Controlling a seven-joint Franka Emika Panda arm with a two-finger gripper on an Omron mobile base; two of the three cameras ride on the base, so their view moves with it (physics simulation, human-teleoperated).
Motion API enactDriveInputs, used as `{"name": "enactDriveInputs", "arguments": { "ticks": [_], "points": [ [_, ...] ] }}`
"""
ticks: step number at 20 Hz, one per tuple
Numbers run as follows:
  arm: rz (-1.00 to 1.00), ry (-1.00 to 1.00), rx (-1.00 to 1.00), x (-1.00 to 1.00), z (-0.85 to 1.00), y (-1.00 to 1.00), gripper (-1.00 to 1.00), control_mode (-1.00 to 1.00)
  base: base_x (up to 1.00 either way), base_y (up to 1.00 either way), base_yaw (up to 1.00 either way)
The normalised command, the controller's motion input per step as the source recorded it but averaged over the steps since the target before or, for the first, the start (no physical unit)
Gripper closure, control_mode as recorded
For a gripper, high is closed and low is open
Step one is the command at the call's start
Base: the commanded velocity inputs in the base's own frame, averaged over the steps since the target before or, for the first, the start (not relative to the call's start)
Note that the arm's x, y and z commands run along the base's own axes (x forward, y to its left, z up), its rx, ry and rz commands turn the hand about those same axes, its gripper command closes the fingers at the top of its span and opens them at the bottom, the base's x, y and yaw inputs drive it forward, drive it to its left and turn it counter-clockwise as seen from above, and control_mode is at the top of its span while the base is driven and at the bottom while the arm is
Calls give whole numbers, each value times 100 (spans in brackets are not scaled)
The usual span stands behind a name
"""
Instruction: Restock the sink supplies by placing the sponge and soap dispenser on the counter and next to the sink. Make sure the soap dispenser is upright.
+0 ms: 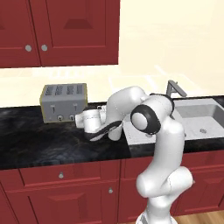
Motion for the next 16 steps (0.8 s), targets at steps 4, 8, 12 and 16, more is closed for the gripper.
{"name": "enactDriveInputs", "arguments": {
  "ticks": [4,8,12,16],
  "points": [
    [0,0,-23,4,-11,0,100,-100,0,0,0],
    [-1,-3,-17,0,-27,-4,100,-100,0,0,0],
    [0,-6,-11,0,-16,-10,100,-100,0,0,0],
    [0,-1,-3,0,-20,-4,100,-100,0,0,0]
  ]
}}
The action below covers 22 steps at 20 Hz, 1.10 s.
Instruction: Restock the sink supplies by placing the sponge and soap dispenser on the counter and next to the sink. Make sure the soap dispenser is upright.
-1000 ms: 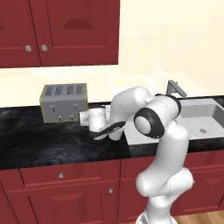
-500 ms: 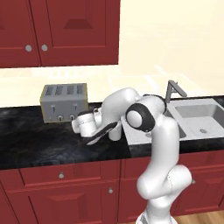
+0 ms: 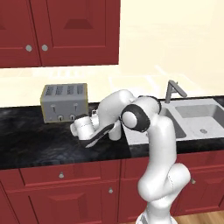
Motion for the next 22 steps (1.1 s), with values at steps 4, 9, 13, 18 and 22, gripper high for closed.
{"name": "enactDriveInputs", "arguments": {
  "ticks": [4,9,13,18,22],
  "points": [
    [0,0,0,1,-18,-26,100,-100,0,0,0],
    [0,-1,0,0,-17,-10,-100,-100,0,0,0],
    [0,0,0,0,-9,0,-100,-100,0,0,0],
    [0,0,0,0,0,0,-100,-100,0,0,0],
    [1,0,0,0,0,1,-100,-100,0,0,0]
  ]
}}
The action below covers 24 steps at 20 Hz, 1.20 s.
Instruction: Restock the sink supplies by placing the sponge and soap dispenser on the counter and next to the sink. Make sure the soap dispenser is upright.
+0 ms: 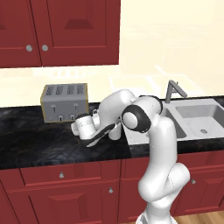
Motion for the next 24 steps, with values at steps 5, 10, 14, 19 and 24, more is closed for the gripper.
{"name": "enactDriveInputs", "arguments": {
  "ticks": [5,10,14,19,24],
  "points": [
    [1,0,0,0,0,17,-100,-100,0,0,0],
    [0,0,0,0,3,47,-100,-100,0,0,0],
    [0,-5,0,-21,16,24,-100,-100,0,0,0],
    [0,-14,1,-74,39,0,-100,-100,0,0,0],
    [0,-26,7,-87,37,-10,-100,-100,0,0,0]
  ]
}}
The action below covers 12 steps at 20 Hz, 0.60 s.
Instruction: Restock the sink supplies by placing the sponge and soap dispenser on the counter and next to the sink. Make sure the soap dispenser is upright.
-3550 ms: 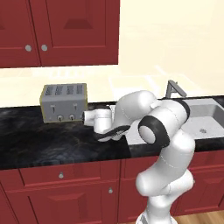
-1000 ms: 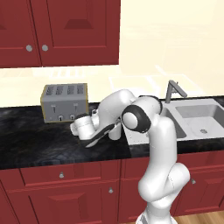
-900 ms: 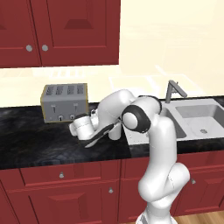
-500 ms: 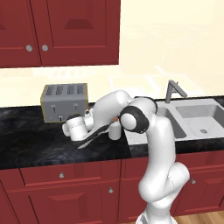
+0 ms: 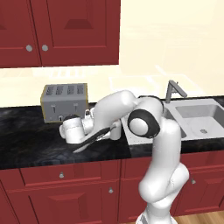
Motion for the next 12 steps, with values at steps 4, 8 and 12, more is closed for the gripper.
{"name": "enactDriveInputs", "arguments": {
  "ticks": [4,8,12],
  "points": [
    [0,-30,15,-89,50,-14,-100,-100,0,0,0],
    [0,-42,25,-99,36,-40,-100,-100,0,0,0],
    [0,-49,32,-100,20,-75,-100,-100,0,0,0]
  ]
}}
